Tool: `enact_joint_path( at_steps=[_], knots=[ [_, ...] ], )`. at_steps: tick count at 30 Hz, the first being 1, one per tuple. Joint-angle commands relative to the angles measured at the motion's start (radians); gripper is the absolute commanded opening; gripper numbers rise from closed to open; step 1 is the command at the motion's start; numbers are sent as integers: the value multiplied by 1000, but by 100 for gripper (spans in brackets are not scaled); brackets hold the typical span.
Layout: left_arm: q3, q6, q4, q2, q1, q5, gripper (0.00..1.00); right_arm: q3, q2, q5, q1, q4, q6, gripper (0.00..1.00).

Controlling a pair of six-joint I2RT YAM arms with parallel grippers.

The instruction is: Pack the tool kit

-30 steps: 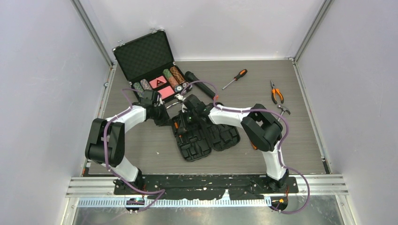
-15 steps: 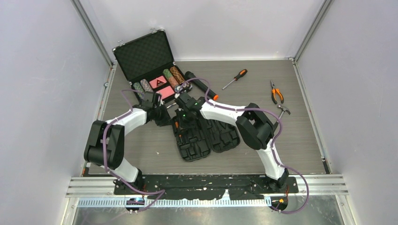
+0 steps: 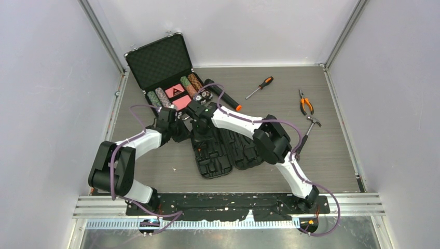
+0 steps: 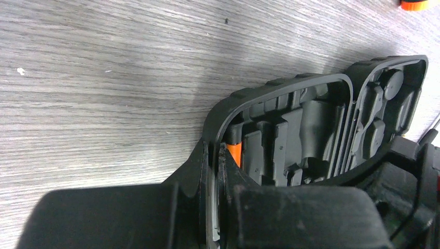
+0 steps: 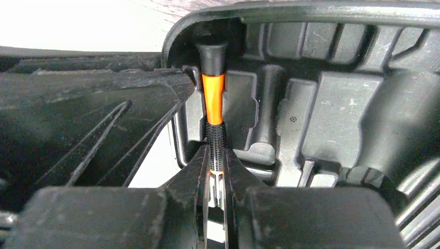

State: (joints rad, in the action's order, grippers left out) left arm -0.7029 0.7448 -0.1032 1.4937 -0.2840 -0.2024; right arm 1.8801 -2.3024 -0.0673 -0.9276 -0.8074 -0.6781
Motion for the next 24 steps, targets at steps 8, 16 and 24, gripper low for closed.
enact_joint_path(
  at_steps=[8,16,24],
  knots=[
    [87,9,-68,-19,-62,-135,0,12,-185,187,9,-133,15,5],
    [-39,-71,-200,-16,-47,2,2,30,145,218,29,-76,134,47],
    [-206,-171,-345,2,-38,128,15,-90,457,224,169,-82,269,71]
  ],
)
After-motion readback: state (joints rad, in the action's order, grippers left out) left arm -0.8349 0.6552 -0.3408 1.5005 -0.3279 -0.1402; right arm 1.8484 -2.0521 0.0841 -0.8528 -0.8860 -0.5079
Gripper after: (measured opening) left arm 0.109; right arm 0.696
